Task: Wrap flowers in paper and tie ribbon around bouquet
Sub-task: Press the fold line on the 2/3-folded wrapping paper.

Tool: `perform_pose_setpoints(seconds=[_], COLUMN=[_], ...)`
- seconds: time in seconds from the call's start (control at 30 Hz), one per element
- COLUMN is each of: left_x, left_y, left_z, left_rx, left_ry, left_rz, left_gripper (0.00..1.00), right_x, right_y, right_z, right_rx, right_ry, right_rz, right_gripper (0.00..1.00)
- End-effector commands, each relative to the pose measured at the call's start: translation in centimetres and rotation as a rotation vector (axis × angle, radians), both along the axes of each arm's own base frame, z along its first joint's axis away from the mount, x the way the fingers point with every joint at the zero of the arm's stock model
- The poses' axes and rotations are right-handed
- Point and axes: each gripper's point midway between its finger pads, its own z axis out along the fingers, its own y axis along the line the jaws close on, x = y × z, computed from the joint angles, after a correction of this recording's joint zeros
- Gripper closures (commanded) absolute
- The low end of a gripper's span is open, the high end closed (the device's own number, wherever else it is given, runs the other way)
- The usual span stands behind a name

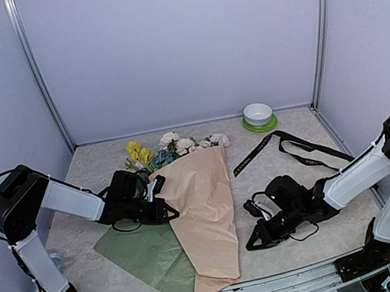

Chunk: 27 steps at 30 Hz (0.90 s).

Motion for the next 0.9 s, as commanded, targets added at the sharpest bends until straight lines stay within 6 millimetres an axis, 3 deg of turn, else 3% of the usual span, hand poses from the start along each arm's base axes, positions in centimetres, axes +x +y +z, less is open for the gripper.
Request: perform_pose_setpoints(seconds=[0.0, 0.13, 0.27, 0.37, 0.5, 0.73, 0.87], left_x=[0.0, -0.2, -0.2, -0.1, -0.2, 0.0, 0.3], left_y=[-0.2, -0.2, -0.2, -0.1, -0.2, 0.1, 0.1], left_z=[-1.0, -1.1, -1.3, -1.3, -1.6, -2.3, -2.1], left_rx=[0.017, 0.015, 0.016, 0.019, 0.022, 0.038, 0.041], left_ry=[0.003, 0.008, 0.017, 0.016, 0.028, 0.039, 0.027], left_rz=[0.001, 0.002, 0.007, 0.013, 0.008, 0.016, 0.015], left_gripper=[1.00, 1.00, 1.00, 1.00, 1.00, 1.00, 1.00], right_x=[1.3, 4.6, 5.8, 5.7, 5.3, 7.1, 7.2], right_y=[-1.6, 0.9, 4.6, 5.7, 5.6, 1.6, -1.6], right_z=[0.1, 4.1, 7.3, 5.9, 3.3, -1.1, -1.8], right_rx=[-0.126, -0.127, 0.024, 0.035, -0.003, -0.197, -0.263], right_ry=[-0.046, -0.236, -0.319, -0.277, -0.250, -0.205, -0.170], right_rz=[-0.012, 0.064, 0.131, 0.157, 0.154, 0.014, -0.058], right_gripper=[0.93, 0.93, 0.95, 0.96, 0.98, 1.00, 1.00])
